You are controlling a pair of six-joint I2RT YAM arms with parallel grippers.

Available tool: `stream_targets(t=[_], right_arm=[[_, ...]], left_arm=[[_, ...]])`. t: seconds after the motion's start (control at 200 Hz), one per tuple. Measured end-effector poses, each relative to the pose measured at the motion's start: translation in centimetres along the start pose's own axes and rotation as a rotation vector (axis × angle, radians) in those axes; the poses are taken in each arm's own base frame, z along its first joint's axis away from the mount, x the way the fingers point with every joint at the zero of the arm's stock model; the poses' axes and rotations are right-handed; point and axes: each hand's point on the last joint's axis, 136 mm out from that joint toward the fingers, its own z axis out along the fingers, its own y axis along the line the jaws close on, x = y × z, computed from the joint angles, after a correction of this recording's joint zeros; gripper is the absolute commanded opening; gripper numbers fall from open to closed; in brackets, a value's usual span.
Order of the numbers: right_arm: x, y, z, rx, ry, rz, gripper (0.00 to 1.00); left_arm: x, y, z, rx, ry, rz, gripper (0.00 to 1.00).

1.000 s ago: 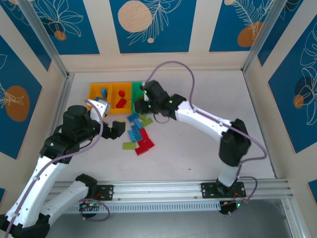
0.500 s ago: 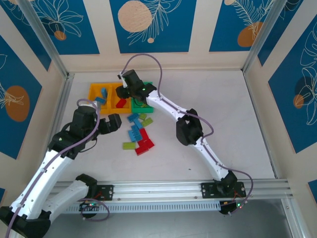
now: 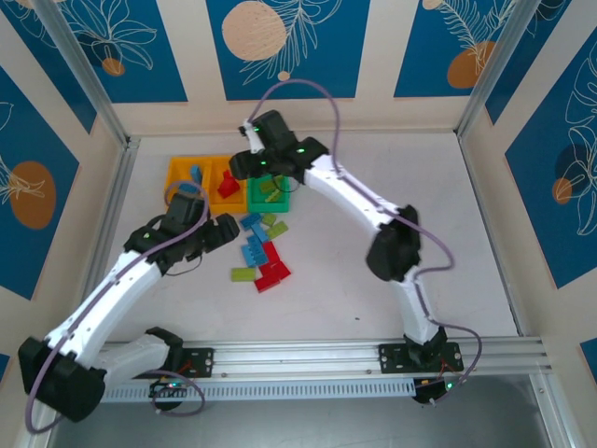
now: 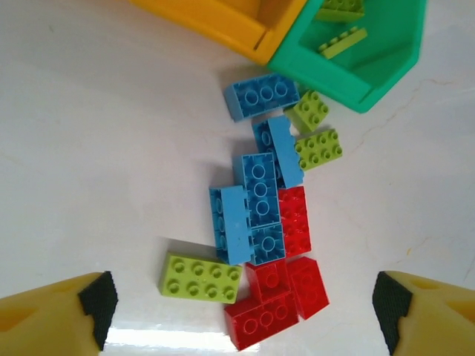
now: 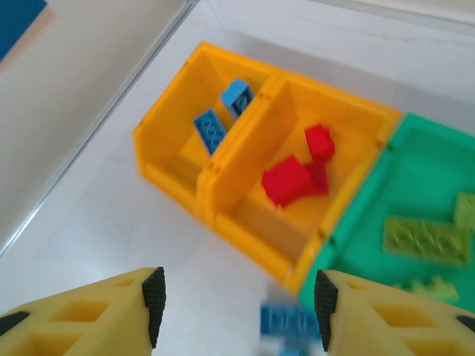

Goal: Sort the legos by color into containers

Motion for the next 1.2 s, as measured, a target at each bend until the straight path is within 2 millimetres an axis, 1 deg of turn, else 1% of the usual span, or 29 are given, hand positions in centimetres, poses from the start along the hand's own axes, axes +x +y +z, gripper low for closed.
stream_targets(t=[0.07, 0.135, 0.205, 0.27, 0.34, 0.45, 0.5, 0.545, 0.635, 0.71, 0.89, 1.02, 1.1, 1.17, 1.2], right_arm=[[0.9, 0.0, -4.8, -0.01, -0.01, 0.039, 0.6], [2.0, -0.2, -8.5, -0.013, -0.025, 0.074, 0.6], [3.6, -0.5, -11.2, -0.009, -0.025, 0.111, 0.6], [5.5, -1.0, -12.4, -0.001, -0.006, 0.145, 0.6], [7.6, -1.6, -12.8, 0.017, 0.029, 0.182, 0.62], [10.9, -3.0, -12.1, 0.055, 0.106, 0.241, 0.63], [11.9, -3.5, -11.9, 0.071, 0.133, 0.261, 0.63], [12.3, -3.9, -11.8, 0.08, 0.147, 0.278, 0.63], [12.2, -4.2, -11.9, 0.086, 0.145, 0.294, 0.63], [12.1, -4.3, -12.0, 0.087, 0.141, 0.298, 0.63], [11.9, -4.1, -12.0, 0.082, 0.139, 0.301, 0.63], [11.8, -4.0, -11.7, 0.074, 0.147, 0.308, 0.63], [11.8, -3.9, -11.5, 0.068, 0.153, 0.312, 0.63], [11.8, -3.8, -11.4, 0.062, 0.158, 0.315, 0.63], [11.8, -3.7, -11.3, 0.059, 0.162, 0.316, 0.63]], left_arm=[[0.5, 0.1, 2.2, -0.033, 0.052, -0.026, 0.71], [1.1, 0.4, 4.1, -0.067, 0.101, -0.043, 0.67], [1.9, 0.6, 5.9, -0.096, 0.149, -0.056, 0.65], [2.5, 0.8, 7.3, -0.113, 0.184, -0.062, 0.63], [3.1, 0.8, 8.6, -0.119, 0.222, -0.062, 0.62], [3.9, 0.4, 10.5, -0.126, 0.276, -0.05, 0.62], [4.1, 0.1, 11.2, -0.129, 0.292, -0.037, 0.6], [4.3, 0.0, 11.8, -0.134, 0.305, -0.029, 0.57], [4.8, 0.3, 12.6, -0.15, 0.325, -0.021, 0.49], [5.0, 0.6, 12.9, -0.162, 0.334, -0.022, 0.46], [5.8, 1.6, 13.0, -0.183, 0.347, -0.012, 0.45], [7.0, 3.4, 13.0, -0.226, 0.368, 0.008, 0.45], [7.4, 4.2, 13.0, -0.247, 0.377, 0.029, 0.4], [7.3, 4.3, 12.9, -0.251, 0.372, 0.043, 0.32], [7.3, 4.5, 12.8, -0.257, 0.37, 0.051, 0.3]])
